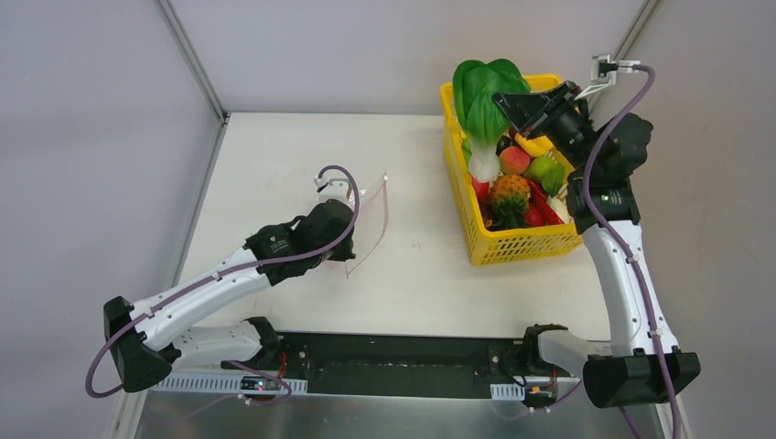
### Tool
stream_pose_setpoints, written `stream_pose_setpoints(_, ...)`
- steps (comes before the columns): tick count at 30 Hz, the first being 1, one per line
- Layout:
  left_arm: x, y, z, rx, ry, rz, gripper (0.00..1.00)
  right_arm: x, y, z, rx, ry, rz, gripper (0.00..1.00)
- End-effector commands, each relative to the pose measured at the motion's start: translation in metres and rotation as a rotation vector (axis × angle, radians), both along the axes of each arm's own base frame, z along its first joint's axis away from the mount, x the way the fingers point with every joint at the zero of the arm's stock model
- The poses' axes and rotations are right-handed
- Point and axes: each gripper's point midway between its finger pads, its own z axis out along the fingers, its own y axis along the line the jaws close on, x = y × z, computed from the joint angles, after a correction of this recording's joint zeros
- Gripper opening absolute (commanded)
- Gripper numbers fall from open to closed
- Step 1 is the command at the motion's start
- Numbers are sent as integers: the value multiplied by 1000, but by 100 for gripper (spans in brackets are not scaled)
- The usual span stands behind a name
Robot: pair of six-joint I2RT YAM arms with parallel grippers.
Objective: Place the food in the zip-top bag and seal the zipper
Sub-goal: Place the fake vegetable in the zipper food storage bag.
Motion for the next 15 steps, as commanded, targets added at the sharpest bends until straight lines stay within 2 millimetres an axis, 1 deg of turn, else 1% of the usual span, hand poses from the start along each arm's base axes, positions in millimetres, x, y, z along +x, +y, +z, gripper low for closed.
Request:
stream_pose_setpoints(1, -1, -20, 24, -122, -15, -31, 0, -54, 43, 29, 157, -50, 247, 0)
stream_pose_setpoints(4, -3, -26, 27, -145, 0, -45, 0, -71, 69, 25, 191, -47, 292, 0)
stream_pose_setpoints(5, -3, -28, 28, -155, 3, -46, 0, -71, 72, 25, 230, -38, 276, 0)
stream_pose_setpoints(7, -3, -33, 32, -182, 8, -52, 0, -79, 81, 24, 293, -38, 298, 0)
stream_pose_setpoints(9, -4, -38, 36, -211, 11, -60, 0, -86, 95, 21, 320, -28, 338, 0)
stream_pose_setpoints(11, -6, -44, 39, -235, 18, -76, 0, -90, 106, 17, 353, -12, 353, 0)
stream_pose_setpoints(12, -6, -45, 40, -243, 23, -78, 0, -91, 111, 14, 370, -15, 354, 0)
stream_pose_setpoints(15, -8, -51, 43, -273, 34, -84, 0, -92, 115, 11, 433, -24, 332, 0)
